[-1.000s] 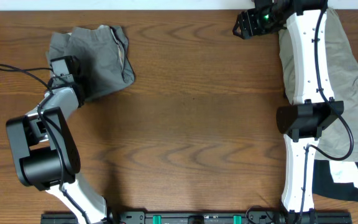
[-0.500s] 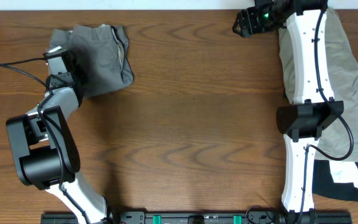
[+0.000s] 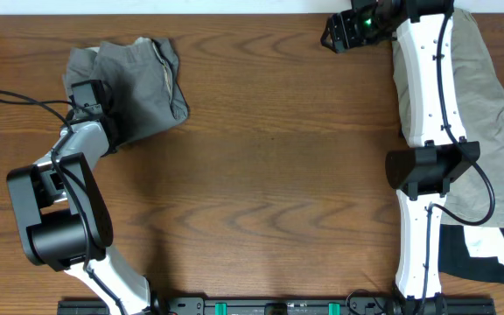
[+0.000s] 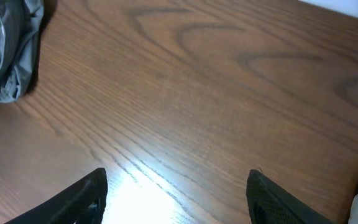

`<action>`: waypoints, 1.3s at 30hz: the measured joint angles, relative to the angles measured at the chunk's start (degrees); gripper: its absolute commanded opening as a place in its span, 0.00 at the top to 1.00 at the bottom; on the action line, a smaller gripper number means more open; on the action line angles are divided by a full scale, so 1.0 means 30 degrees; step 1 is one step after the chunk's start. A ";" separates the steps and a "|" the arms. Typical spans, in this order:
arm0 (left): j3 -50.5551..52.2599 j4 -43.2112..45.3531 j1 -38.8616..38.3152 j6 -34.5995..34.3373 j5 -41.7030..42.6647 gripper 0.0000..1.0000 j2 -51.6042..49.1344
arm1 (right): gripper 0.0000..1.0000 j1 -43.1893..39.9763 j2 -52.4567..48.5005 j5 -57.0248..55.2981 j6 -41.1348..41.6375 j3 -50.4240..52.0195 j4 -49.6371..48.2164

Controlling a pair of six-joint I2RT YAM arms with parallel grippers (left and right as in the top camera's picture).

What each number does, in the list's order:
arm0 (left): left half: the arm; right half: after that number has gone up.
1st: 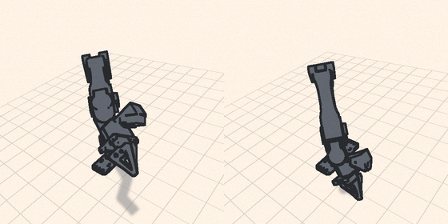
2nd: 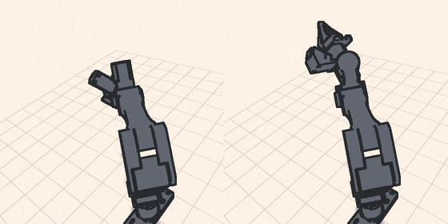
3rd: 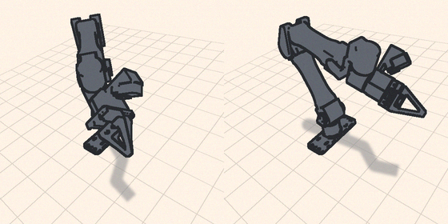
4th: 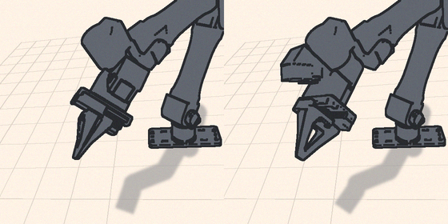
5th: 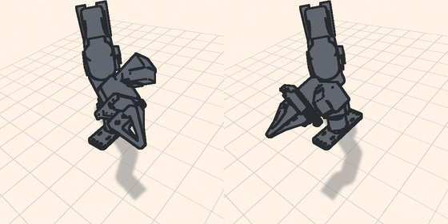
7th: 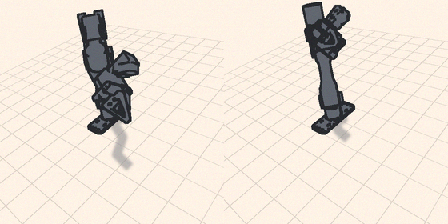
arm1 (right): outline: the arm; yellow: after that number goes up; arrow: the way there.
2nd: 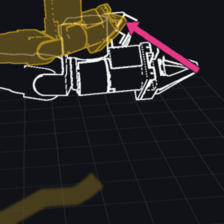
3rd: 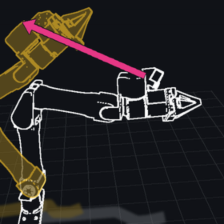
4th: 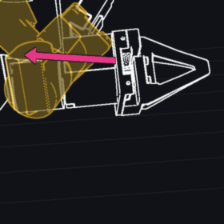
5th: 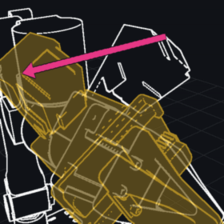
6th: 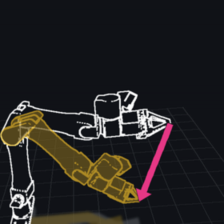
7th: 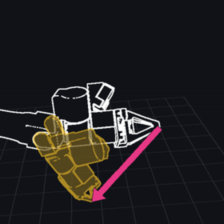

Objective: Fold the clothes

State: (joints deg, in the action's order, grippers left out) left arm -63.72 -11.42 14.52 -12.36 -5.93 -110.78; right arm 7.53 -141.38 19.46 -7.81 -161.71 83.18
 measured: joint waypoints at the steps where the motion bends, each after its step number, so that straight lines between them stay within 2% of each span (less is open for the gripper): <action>1: 0.0066 0.0262 0.0000 -0.0036 0.0000 0.81 0.0000 | 0.30 0.0000 0.0000 0.0007 0.0000 0.0000 -0.0015; 6: 0.0372 0.3009 0.0000 -0.0277 -0.0022 0.81 -0.0525 | 0.31 0.0007 0.0000 0.0007 0.0000 0.0000 0.0051; 12: 0.0306 0.7606 0.0036 -0.0321 -0.0182 0.81 -0.2171 | 0.30 0.0117 0.0000 0.0007 0.0000 0.0000 0.0051; 17: 0.0138 0.8524 0.0036 -0.0313 -0.0248 0.81 -0.2608 | 0.29 0.0248 0.0000 -0.0087 -0.0007 0.0007 0.0044; 18: 0.0138 0.8524 0.0036 -0.0313 -0.0248 0.78 -0.2608 | 0.25 0.0306 0.0000 -0.0146 -0.0007 0.0007 0.0036; 20: 0.0138 0.8524 0.0036 -0.0262 -0.0219 0.53 -0.2608 | 0.01 0.0328 0.0000 -0.0182 0.0066 0.0007 -0.0022; 22: 0.0109 0.8517 -0.0015 -0.0335 0.0022 0.30 -0.2565 | 0.01 0.0408 0.0000 -0.0277 -0.0044 0.0022 -0.0408; 23: 0.0080 0.8364 -0.0117 -0.0291 0.0189 0.23 -0.2470 | 0.01 0.0415 0.0000 -0.0321 -0.0087 0.0022 -0.0699; 27: 0.0204 0.6623 -0.0211 -0.0262 0.0466 0.01 -0.1413 | 0.01 0.0408 0.0000 -0.0386 -0.0109 0.0029 -0.1596; 32: 0.0823 0.4116 0.0036 -0.0393 0.0430 0.02 0.2084 | 0.01 0.0211 0.0015 -0.0423 -0.0109 0.0029 -0.2171; 39: 0.0758 0.1712 0.0036 -0.0393 0.0408 0.02 1.0236 | 0.01 -0.0648 0.2266 -0.1042 -0.0109 0.0284 -0.2011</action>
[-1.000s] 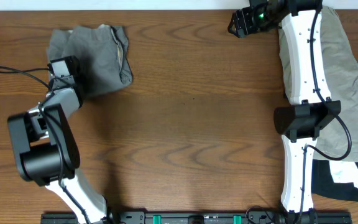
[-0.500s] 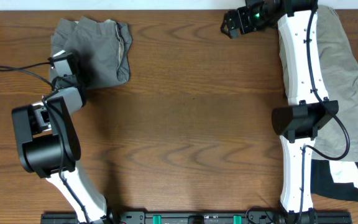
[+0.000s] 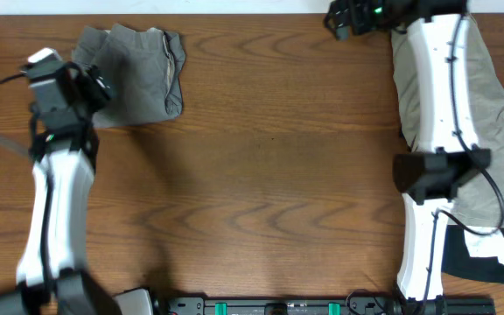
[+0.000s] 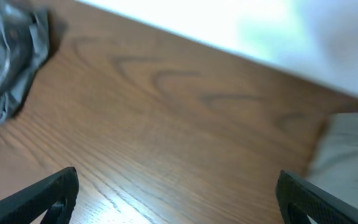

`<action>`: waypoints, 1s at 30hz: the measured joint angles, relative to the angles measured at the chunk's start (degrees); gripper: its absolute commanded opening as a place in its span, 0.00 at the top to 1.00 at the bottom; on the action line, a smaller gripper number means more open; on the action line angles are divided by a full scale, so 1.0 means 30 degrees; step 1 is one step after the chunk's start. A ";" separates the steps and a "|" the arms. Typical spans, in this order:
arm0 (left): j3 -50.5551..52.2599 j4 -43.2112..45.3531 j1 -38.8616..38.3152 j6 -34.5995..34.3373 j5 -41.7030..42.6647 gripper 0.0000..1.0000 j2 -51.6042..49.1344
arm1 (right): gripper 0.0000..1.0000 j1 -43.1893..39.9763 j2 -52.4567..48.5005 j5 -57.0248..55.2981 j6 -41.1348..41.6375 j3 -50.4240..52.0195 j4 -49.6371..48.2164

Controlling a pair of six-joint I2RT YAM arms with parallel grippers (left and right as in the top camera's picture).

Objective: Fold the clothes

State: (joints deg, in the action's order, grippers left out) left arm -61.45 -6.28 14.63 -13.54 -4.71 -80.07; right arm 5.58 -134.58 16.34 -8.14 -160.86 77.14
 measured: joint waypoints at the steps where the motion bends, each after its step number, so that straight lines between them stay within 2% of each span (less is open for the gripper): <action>1: -0.0036 -0.0372 0.0000 0.0000 -0.0015 0.02 0.0809 | 0.01 -0.0080 0.0466 -0.0109 0.0000 0.0007 0.0036; 5: -0.0051 -0.1712 0.0000 0.0007 0.0000 0.02 0.3220 | 0.01 -0.0357 0.3526 -0.0328 0.0000 -0.0007 0.0160; 10: -0.0051 -0.2244 0.0000 0.0000 0.0000 0.02 0.4153 | 0.01 -0.0357 0.6127 -0.0321 0.0000 -0.0386 0.0182; 30: -0.0051 -0.2288 0.0000 0.0000 0.0000 0.02 0.4102 | 0.01 -0.0357 0.5588 -0.0328 0.0000 -0.0211 0.0889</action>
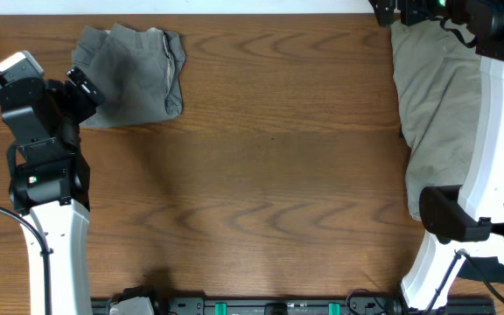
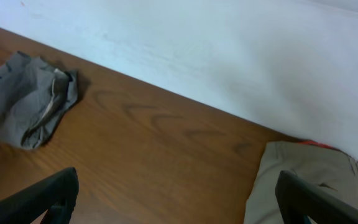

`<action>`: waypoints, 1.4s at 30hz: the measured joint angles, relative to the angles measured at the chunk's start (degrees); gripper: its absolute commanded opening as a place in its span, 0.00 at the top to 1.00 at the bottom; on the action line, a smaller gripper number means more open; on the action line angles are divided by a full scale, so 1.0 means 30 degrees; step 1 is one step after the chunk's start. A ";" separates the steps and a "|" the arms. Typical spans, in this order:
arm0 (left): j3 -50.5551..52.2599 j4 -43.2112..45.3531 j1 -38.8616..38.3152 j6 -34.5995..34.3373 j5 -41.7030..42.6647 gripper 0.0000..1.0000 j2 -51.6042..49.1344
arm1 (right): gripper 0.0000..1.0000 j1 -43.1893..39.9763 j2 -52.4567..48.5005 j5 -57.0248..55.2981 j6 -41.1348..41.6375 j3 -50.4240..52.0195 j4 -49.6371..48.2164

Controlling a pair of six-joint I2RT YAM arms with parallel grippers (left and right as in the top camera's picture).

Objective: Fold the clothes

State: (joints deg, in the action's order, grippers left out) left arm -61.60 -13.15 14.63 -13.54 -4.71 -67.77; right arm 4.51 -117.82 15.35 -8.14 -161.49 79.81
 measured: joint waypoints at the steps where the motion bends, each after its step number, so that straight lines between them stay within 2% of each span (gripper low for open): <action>1: 0.0000 0.0000 0.0000 0.0000 0.0000 0.02 0.0000 | 0.01 0.0007 0.0015 -0.0007 -0.0007 0.0000 0.0175; 8: 0.0000 0.0000 0.0000 0.0000 0.0007 0.02 0.0000 | 0.01 0.0539 0.1086 -0.0947 -0.0022 0.0823 -0.0284; 11: 0.0000 0.0000 0.0000 0.0000 0.0007 0.02 0.0000 | 0.01 0.0743 0.3009 -0.1202 -0.0080 0.2929 -0.2630; 14: 0.0000 -0.0007 0.0000 0.0007 0.0000 0.02 0.0000 | 0.01 0.0736 0.5493 -0.1362 -0.0160 0.6280 -0.6426; 20: 0.0000 -0.0007 0.0000 0.0000 0.0000 0.02 0.0000 | 0.01 0.0736 1.1147 -0.1377 -0.0306 1.6152 -1.4382; 28: 0.0007 -0.0044 0.0000 0.0000 0.0000 0.02 -0.0007 | 0.01 0.0736 1.6240 -0.1122 -0.0328 2.8611 -1.8688; 37: 0.0007 -0.0051 0.0000 0.0000 0.0000 0.02 -0.0015 | 0.01 0.0736 2.2964 -0.1107 -0.0401 4.2286 -2.7999; 42: 0.0007 -0.0051 0.0000 0.0000 0.0000 0.02 -0.0015 | 0.01 0.0736 2.6614 -0.1115 -0.0401 4.8107 -2.9645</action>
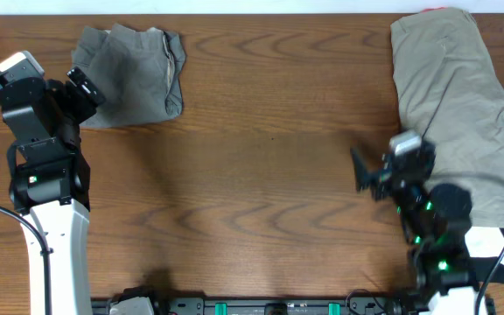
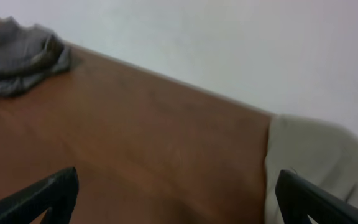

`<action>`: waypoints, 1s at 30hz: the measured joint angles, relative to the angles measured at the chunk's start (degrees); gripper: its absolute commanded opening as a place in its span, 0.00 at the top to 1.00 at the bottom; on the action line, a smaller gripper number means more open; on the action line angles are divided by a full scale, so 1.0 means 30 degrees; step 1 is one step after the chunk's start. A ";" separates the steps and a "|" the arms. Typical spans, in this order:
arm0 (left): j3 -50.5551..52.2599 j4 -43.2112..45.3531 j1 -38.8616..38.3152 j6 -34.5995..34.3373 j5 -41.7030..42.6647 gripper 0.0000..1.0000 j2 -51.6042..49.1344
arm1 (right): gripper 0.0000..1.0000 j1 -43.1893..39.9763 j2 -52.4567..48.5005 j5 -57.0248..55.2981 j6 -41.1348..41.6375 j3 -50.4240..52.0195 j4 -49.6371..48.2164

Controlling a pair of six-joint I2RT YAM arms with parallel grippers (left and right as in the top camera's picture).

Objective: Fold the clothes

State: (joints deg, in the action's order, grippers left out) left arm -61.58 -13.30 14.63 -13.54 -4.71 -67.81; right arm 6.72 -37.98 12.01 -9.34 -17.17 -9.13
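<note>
A folded grey garment (image 1: 129, 74) lies at the table's far left and also shows small in the right wrist view (image 2: 17, 50). An unfolded beige garment (image 1: 449, 96) is spread along the right side, its edge showing by my right finger (image 2: 316, 162). My left gripper (image 1: 83, 87) hovers just left of the grey garment, apparently open and holding nothing. Raised over the near right of the table, my right gripper (image 1: 363, 175) (image 2: 176, 196) is open wide and empty.
Black and white clothing (image 1: 493, 254) lies at the near right corner under the beige garment's lower end. Bare brown tabletop (image 1: 269, 175) stretches between the two garments. A white wall runs behind the table's far edge (image 2: 229, 43).
My right arm has come back from the far right corner, above the beige garment, to the near right side of the table. The left arm and both garments have not moved.
My left gripper was at the grey garment's left edge, and my right gripper was open at the far edge. Then the left gripper was off the garment, which lay folded at far left. The right gripper shifted to the far right corner, and now sits near right.
</note>
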 measured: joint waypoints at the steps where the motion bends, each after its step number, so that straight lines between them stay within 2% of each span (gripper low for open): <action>1: 0.0000 0.0000 0.0000 0.0000 0.0000 0.02 0.0000 | 0.01 -0.0007 0.0634 0.0007 0.0000 0.0750 -0.0051; 11: 0.0000 0.0000 0.0000 0.0000 0.0007 0.02 -0.0007 | 0.01 -0.0248 0.6127 0.0015 0.0000 0.5282 0.0036; 22: 0.0000 0.0007 0.0000 0.0000 0.0000 0.02 0.0000 | 0.01 -0.0444 0.9471 0.0000 0.0000 0.5581 0.3781; 30: 0.0000 0.0000 0.0000 0.0000 0.0000 0.02 -0.0007 | 0.01 -0.0721 1.1708 -0.0007 0.0000 0.5588 0.3978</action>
State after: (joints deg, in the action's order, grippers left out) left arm -61.58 -13.30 14.63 -13.54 -4.71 -67.83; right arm 4.56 -2.85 11.99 -9.34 -0.40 2.81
